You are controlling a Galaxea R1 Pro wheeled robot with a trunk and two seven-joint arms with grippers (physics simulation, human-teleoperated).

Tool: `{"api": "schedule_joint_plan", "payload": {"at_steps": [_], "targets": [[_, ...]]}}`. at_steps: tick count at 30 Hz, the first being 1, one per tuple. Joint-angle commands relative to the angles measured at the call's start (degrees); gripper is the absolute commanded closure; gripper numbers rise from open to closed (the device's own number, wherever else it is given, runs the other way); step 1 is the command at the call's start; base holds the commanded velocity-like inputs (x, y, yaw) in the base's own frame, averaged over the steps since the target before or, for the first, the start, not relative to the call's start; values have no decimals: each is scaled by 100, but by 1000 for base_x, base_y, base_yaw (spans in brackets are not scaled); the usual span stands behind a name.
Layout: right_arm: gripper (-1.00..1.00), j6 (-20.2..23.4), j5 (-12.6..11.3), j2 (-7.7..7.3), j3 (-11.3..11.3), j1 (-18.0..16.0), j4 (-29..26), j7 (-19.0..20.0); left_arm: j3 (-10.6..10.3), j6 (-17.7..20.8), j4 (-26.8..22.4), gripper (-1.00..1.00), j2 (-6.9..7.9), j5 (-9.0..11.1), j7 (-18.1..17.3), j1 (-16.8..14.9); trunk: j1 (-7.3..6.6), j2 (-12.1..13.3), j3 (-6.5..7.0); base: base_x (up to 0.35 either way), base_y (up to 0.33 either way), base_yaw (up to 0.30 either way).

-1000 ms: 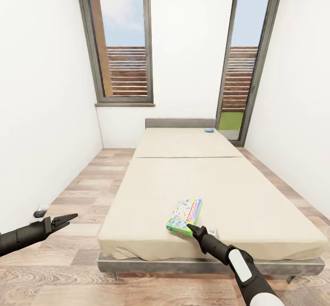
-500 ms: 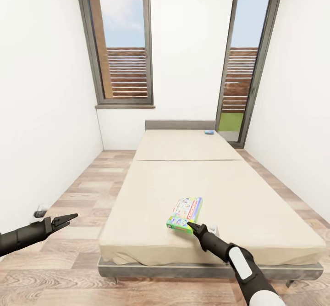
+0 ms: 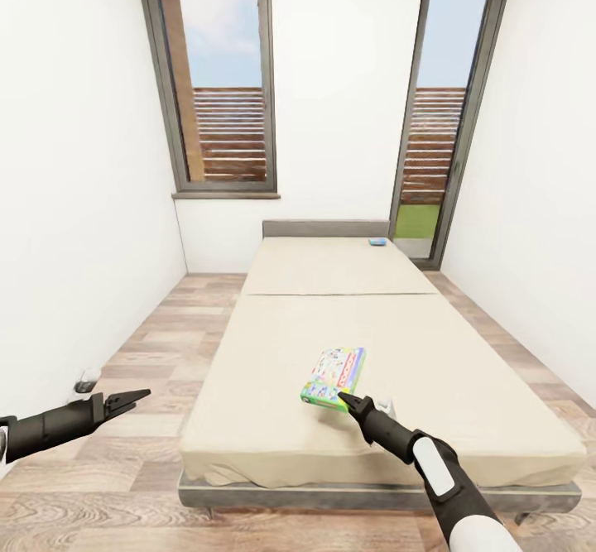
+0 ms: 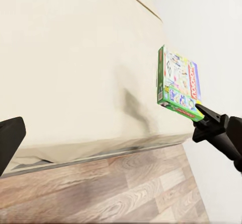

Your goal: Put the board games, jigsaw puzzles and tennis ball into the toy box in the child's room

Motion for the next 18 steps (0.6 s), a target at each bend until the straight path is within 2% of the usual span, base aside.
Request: {"api": "schedule_joint_plan", "payload": {"at_steps": [1,6,7,13,18], "targets": [[100,34,24,4,-20,-4,-39,9,-8,45,1,-100,1,16,-6,-3,-23,39,12,0,0,0],[100,73,81,-4,99,55,-609,26,-40,45,0,-100,7,16,-6,-3,-133,239,102,0,0,0],[100,87,88,-5,180,78,-744,96,-43,46,-1,-100,8,16,-6,-3,-155,279,120,0,0,0],[100,38,102,-4,530,100,-890,561,-46,53,-1,-100,8,17,-6,-3,-287,520,228,0,0,0],[100,27,104,-5,572,108,-903,641,-46,53,2,-100,10,18,-6,-3,-397,721,317,0,0,0]]}}
